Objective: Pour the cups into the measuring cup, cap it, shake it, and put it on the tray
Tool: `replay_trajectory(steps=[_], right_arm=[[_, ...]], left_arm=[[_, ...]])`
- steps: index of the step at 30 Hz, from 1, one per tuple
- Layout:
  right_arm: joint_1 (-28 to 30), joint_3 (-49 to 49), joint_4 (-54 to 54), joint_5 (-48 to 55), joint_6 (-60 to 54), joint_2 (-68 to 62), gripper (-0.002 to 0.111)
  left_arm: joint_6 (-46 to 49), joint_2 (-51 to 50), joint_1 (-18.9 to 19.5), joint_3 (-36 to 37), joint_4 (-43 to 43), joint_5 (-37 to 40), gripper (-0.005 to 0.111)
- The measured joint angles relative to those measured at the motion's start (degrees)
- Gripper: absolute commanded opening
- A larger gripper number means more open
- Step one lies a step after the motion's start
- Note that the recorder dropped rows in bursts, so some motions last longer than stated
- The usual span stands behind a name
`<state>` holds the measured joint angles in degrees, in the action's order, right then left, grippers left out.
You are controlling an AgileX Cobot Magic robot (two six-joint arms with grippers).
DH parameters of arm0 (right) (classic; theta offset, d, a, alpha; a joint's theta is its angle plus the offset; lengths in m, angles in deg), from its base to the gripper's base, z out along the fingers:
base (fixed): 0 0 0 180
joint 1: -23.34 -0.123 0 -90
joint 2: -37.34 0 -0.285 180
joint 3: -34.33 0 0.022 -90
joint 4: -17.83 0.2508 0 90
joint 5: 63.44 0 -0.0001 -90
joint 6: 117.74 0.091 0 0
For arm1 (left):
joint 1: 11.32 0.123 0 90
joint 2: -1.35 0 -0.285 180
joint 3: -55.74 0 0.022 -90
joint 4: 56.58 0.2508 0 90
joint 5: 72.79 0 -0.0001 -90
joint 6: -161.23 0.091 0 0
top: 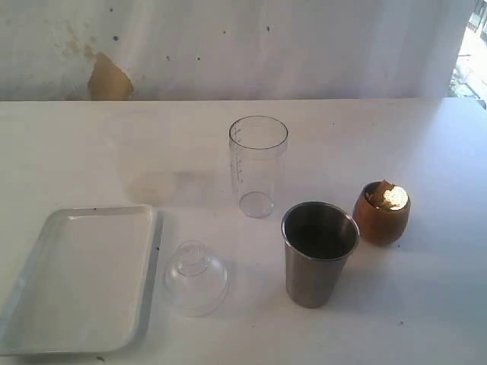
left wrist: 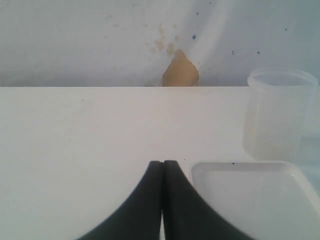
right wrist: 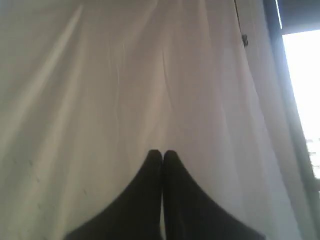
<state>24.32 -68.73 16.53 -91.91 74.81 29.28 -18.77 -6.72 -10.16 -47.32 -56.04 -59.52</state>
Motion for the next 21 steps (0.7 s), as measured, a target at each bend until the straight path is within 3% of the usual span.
replay_trajectory(steps=[1, 2, 5, 7, 21], right_arm=[[0.0, 0.0, 0.1, -1.1, 4.3, 0.0, 0.004], [0.0, 0.0, -0.1, 0.0, 5.3, 0.0, 0.017], [0.0, 0.0, -1.5, 4.4, 6.6, -0.7, 0.072], [0.0, -0.1, -1.6, 4.5, 6.8, -4.0, 0.089], [0.0, -0.8, -7.0, -12.7, 6.4, -45.7, 0.090]], left_arm=[[0.0, 0.0, 0.0, 0.0, 0.0, 0.0, 0.000], [0.0, 0.0, 0.0, 0.0, 0.0, 0.0, 0.000], [0.0, 0.0, 0.0, 0.0, 0.0, 0.0, 0.000], [0.0, 0.0, 0.0, 0.0, 0.0, 0.0, 0.000], [0.0, 0.0, 0.0, 0.0, 0.0, 0.0, 0.000]])
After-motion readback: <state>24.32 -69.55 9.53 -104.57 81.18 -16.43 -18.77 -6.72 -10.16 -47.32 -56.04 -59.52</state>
